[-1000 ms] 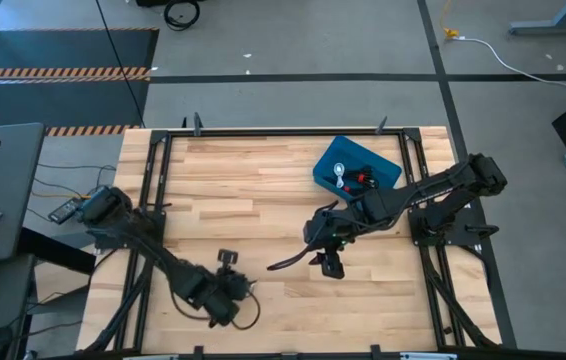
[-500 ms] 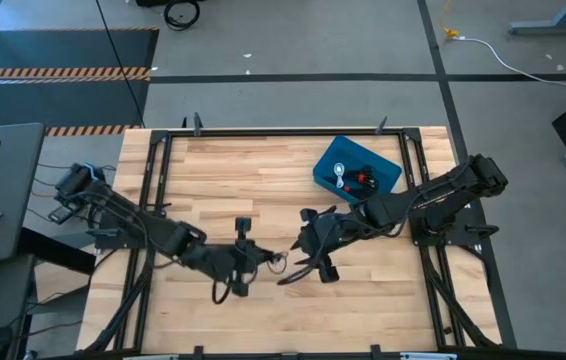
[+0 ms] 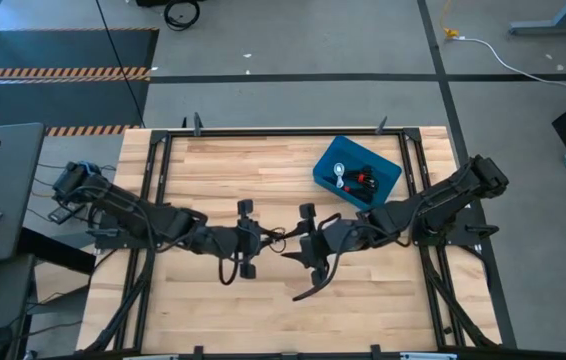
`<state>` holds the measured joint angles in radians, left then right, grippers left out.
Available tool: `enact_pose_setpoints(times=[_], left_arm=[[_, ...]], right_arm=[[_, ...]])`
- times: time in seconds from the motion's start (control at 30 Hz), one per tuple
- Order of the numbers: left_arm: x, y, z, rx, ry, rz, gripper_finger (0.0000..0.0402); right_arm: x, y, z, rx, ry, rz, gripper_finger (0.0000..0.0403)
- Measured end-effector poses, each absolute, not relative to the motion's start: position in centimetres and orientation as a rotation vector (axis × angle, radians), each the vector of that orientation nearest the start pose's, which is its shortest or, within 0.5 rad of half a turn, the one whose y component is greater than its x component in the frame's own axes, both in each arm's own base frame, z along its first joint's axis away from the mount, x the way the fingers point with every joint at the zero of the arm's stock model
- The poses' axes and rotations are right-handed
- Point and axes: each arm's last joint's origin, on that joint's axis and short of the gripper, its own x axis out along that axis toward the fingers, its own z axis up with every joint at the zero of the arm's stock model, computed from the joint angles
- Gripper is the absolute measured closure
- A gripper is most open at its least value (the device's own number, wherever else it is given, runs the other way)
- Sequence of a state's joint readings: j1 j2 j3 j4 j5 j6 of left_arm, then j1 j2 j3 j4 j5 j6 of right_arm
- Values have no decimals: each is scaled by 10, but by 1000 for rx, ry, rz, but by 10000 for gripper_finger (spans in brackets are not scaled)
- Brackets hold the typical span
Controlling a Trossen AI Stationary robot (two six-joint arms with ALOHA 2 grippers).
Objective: Pick and place USB-C Cables
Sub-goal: Put the black USB cable into the blue bin
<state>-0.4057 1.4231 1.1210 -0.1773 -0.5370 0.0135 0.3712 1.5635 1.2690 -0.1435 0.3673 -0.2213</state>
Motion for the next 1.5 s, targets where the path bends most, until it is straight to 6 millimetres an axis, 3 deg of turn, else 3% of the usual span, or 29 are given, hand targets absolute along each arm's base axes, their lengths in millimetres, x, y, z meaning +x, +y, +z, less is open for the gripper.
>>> enact_pose_setpoints(times=[0.83,1.5], left_arm=[[293,-120,307,262,411,98,350],[294,-109,303,279,460,161,349]], right_arm=[[334,107,307,-258,487,-146,215],[337,117,316,-277,385,33,205]])
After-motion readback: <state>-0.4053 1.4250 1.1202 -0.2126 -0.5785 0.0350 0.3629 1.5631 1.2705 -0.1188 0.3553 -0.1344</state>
